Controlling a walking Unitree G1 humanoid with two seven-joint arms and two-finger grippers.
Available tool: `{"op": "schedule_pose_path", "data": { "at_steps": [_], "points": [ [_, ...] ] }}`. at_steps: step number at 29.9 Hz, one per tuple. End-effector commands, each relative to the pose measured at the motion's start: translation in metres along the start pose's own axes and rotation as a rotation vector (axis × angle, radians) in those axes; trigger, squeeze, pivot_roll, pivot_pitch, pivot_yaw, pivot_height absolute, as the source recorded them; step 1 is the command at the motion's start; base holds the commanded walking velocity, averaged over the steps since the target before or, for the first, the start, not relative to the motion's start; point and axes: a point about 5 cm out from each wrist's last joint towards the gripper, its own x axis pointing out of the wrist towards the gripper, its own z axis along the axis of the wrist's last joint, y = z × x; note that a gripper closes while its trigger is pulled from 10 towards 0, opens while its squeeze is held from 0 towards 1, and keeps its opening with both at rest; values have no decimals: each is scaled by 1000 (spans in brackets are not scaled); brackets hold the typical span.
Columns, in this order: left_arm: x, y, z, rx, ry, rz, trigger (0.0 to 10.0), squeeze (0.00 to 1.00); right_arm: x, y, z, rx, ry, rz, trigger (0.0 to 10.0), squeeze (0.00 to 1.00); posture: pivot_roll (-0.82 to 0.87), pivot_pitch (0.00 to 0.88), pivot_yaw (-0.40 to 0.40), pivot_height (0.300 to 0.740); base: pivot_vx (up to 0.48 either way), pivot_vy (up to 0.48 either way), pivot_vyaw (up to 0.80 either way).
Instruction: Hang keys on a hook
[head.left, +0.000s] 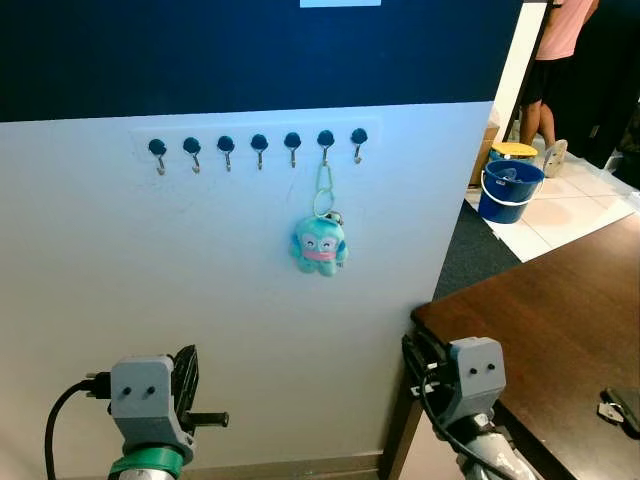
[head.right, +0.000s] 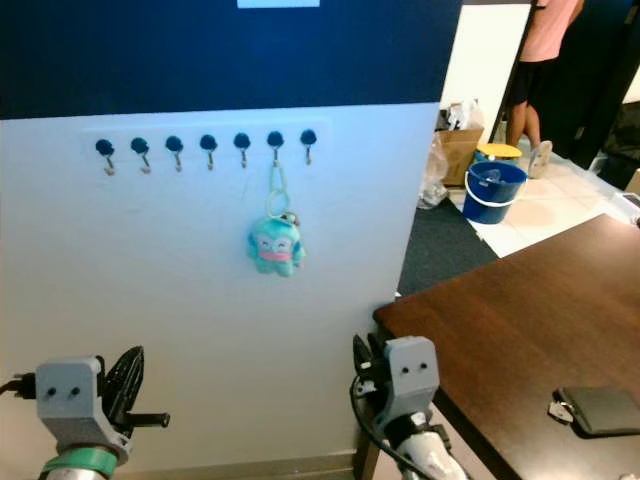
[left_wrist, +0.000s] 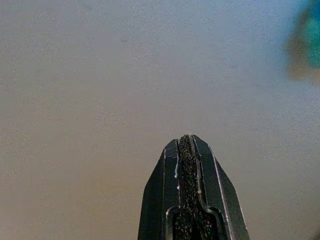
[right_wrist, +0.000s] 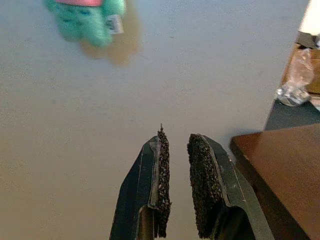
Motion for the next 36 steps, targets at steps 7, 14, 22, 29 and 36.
{"op": "schedule_pose_path", "data": {
  "at_steps": [7, 14, 22, 29, 36],
  "points": [
    [1, 5, 4, -8, -10, 26, 10000, 0, -1, 9, -4, 18, 23, 58, 10000, 0, -102, 0, 102, 740, 0, 0, 0],
    [-1, 4, 4, -20, -6, 38, 10000, 0, -2, 12, -5, 16, 24, 69, 10000, 0, -102, 0, 102, 740, 0, 0, 0],
    [-5, 3, 3, -23, -3, 44, 10000, 0, 0, 13, -7, 45, 46, 80, 10000, 0, -101, 3, 100, 740, 0, 0, -300],
    [-5, 3, 5, -25, -7, 49, 10000, 0, 0, 14, -7, 37, 44, 86, 10000, 0, -101, 3, 100, 740, 0, 0, -800],
    [-6, 3, 5, -23, -8, 52, 10000, 0, 1, 12, -7, 5, 37, 66, 10000, 0, -96, 2, 101, 740, 0, 0, -800]
  ]
}}
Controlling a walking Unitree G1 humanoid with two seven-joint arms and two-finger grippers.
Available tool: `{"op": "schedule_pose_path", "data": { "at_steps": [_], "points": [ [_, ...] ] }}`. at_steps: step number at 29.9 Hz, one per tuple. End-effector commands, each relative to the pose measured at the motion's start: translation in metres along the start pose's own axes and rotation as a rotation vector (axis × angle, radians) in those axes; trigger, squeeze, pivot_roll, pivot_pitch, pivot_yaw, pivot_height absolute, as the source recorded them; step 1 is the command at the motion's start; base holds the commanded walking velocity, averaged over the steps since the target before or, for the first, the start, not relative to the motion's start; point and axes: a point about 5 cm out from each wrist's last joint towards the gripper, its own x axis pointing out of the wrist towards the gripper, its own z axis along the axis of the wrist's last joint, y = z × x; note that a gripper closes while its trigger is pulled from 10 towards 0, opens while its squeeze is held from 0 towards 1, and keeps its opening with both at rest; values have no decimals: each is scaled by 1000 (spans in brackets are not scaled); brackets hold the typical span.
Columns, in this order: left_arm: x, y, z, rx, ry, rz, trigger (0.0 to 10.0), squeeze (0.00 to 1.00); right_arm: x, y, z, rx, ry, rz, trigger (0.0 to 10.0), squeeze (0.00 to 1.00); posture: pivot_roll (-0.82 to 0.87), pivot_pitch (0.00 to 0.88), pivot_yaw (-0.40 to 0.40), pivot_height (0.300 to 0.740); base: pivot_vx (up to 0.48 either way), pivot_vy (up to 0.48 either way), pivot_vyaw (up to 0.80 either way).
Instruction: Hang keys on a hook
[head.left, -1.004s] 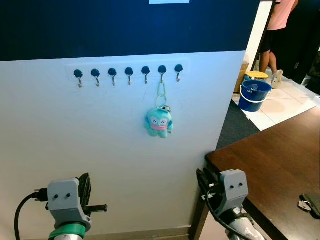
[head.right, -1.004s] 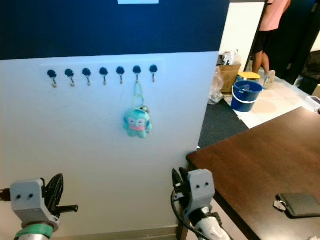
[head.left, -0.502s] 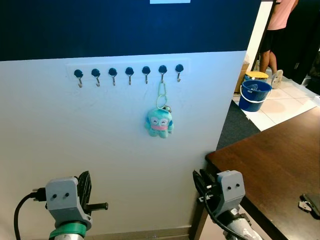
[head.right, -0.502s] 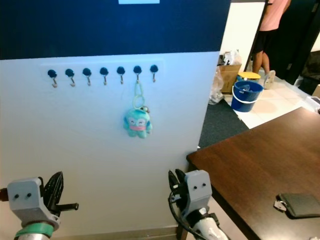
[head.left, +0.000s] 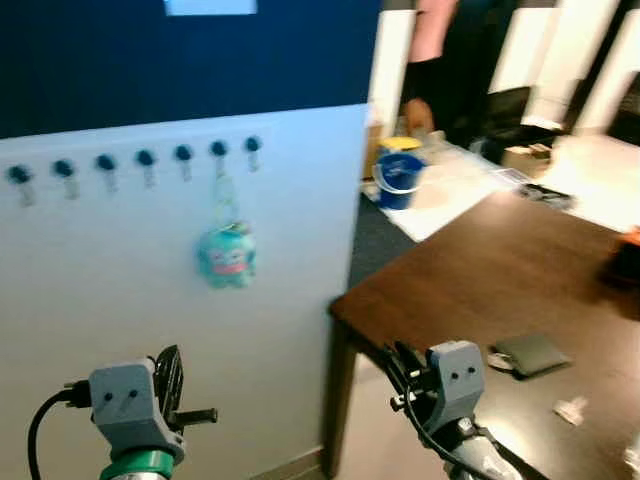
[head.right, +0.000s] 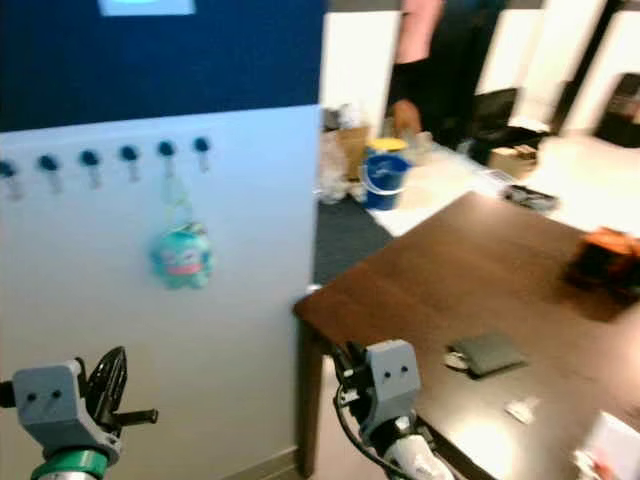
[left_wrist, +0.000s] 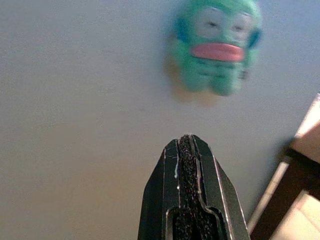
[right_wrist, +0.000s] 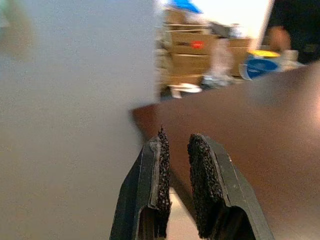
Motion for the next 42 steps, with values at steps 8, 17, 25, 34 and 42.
{"op": "schedule_pose_path", "data": {
  "at_steps": [8, 17, 25, 34, 42],
  "points": [
    [-1, 5, 2, 14, -2, 22, 10000, 0, 1, -2, -5, -19, 14, -18, 10000, 0, -96, 2, 101, 740, 0, 0, -800],
    [0, 6, 4, 14, -12, 29, 10000, 0, 3, -1, -6, -5, 18, -15, 10000, 0, -96, 2, 101, 740, 0, 0, -800],
    [2, 7, 6, 14, -16, 36, 10000, 0, 7, -1, -5, -4, 10, -18, 10000, 0, -92, 3, 98, 740, 0, 0, -800],
    [3, 9, 10, 20, -28, 43, 10000, 0, 10, 1, -4, -2, 3, -9, 10000, 0, -105, 7, 94, 740, 0, 0, -800],
    [4, 7, 10, 19, -29, 37, 10000, 0, 14, 1, -2, 0, -10, -4, 10000, 0, -105, 6, 96, 740, 0, 0, -800]
  ]
}}
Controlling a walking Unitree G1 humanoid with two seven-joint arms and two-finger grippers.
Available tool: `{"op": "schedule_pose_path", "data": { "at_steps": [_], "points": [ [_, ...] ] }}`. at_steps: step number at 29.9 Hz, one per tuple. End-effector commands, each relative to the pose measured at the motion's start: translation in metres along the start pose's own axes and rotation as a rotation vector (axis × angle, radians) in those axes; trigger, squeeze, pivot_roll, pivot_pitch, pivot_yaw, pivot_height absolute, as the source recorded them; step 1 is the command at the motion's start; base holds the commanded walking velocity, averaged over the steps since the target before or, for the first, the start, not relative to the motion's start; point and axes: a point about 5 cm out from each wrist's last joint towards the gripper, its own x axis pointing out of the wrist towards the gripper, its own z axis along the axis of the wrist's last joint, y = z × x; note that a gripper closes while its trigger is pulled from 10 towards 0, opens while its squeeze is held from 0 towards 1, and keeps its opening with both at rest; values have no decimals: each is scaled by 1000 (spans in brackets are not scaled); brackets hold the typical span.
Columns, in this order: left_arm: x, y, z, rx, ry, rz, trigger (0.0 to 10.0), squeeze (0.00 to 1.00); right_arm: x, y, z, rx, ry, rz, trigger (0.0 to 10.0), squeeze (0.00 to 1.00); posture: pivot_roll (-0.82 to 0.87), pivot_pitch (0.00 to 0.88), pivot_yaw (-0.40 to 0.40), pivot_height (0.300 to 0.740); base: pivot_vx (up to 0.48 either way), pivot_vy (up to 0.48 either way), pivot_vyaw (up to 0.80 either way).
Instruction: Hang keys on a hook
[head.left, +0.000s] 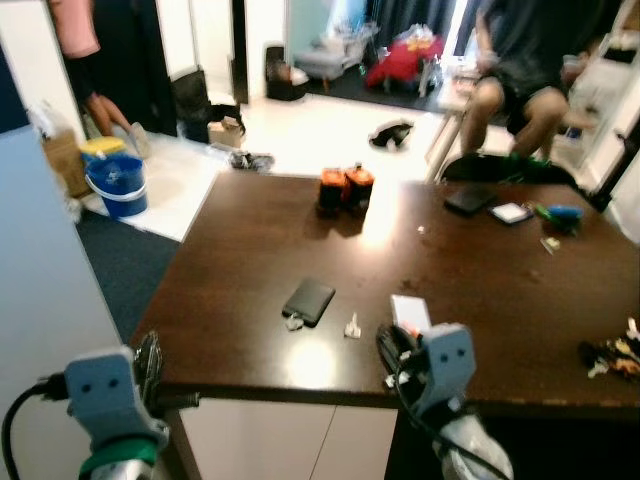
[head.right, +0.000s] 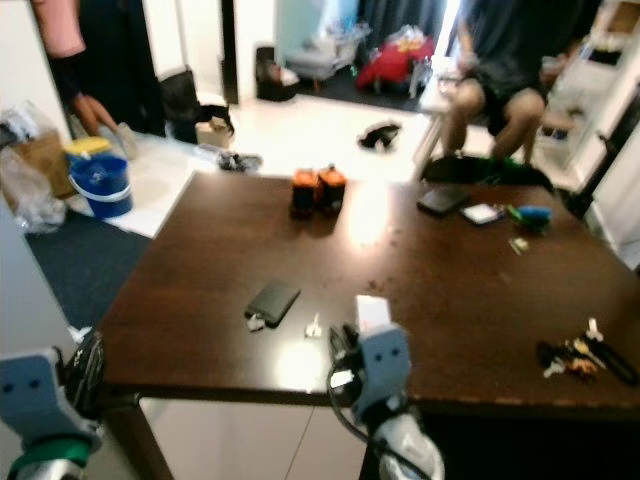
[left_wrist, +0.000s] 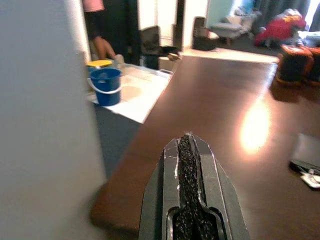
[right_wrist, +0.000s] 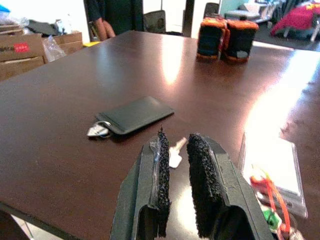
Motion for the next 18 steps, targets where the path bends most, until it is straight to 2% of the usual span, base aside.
{"op": "schedule_pose_path", "data": {
  "at_steps": [1, 18],
  "points": [
    [-1, -4, -1, 2, 12, -13, 10000, 0, -4, -5, -4, 5, 17, -16, 10000, 0, -105, 6, 96, 740, 0, 0, -800],
    [0, -1, -1, 14, 14, -11, 10000, 0, 2, -3, -8, 19, 17, -23, 10000, 0, -70, 0, 101, 740, 0, 0, -800]
  ]
}}
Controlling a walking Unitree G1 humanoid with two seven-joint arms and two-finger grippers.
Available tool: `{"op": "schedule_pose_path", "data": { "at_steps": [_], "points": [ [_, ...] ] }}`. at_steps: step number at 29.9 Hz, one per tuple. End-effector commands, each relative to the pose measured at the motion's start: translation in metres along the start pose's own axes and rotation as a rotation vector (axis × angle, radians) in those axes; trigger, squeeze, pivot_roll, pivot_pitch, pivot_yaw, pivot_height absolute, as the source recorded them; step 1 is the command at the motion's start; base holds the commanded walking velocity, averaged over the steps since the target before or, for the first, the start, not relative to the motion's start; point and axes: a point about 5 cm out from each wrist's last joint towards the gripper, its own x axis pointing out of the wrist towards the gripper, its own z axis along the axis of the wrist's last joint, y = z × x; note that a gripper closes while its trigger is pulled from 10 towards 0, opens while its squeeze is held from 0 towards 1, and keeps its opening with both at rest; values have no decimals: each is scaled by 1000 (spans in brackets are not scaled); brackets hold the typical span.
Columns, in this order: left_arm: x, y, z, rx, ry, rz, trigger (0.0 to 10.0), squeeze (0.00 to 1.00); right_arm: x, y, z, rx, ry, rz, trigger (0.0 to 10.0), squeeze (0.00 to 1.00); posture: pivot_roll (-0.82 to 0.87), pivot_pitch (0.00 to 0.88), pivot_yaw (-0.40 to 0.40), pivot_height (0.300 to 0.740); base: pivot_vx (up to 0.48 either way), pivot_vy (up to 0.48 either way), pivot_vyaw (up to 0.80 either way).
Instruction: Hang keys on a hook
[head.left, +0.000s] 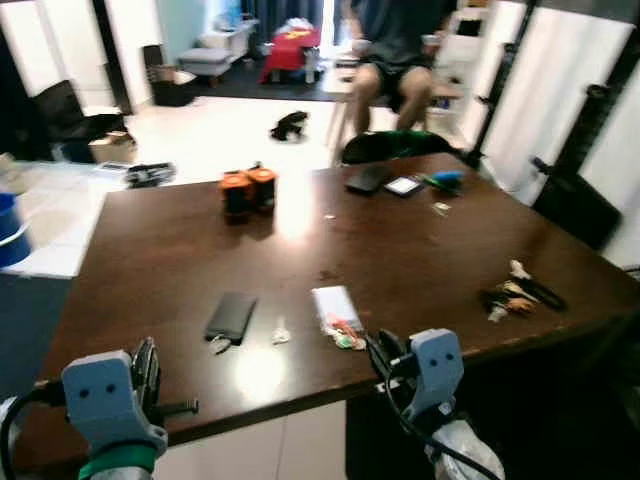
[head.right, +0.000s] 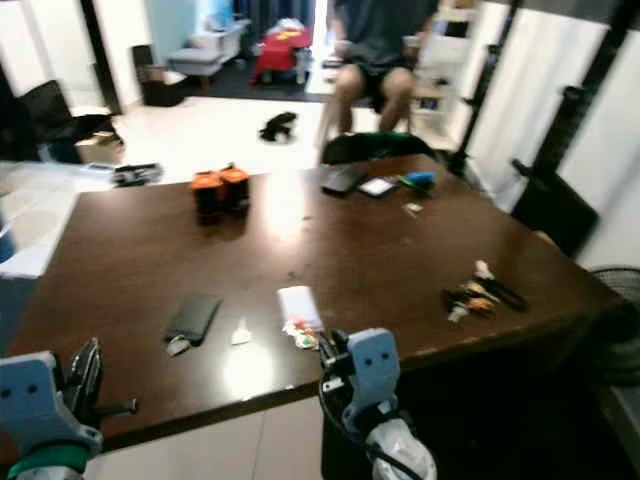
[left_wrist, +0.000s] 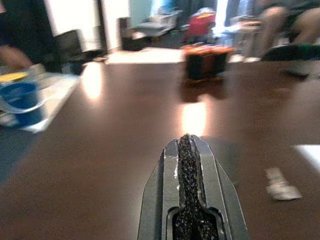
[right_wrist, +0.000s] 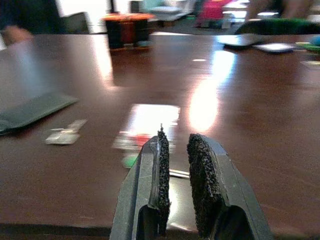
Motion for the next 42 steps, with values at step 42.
{"op": "schedule_pose_path", "data": {
  "at_steps": [42],
  "points": [
    [-6, 10, 7, -44, 18, 71, 10000, 0, 4, 20, -10, 60, 37, 167, 10000, 0, -51, 23, 101, 740, 70, 0, -63]
  ]
}}
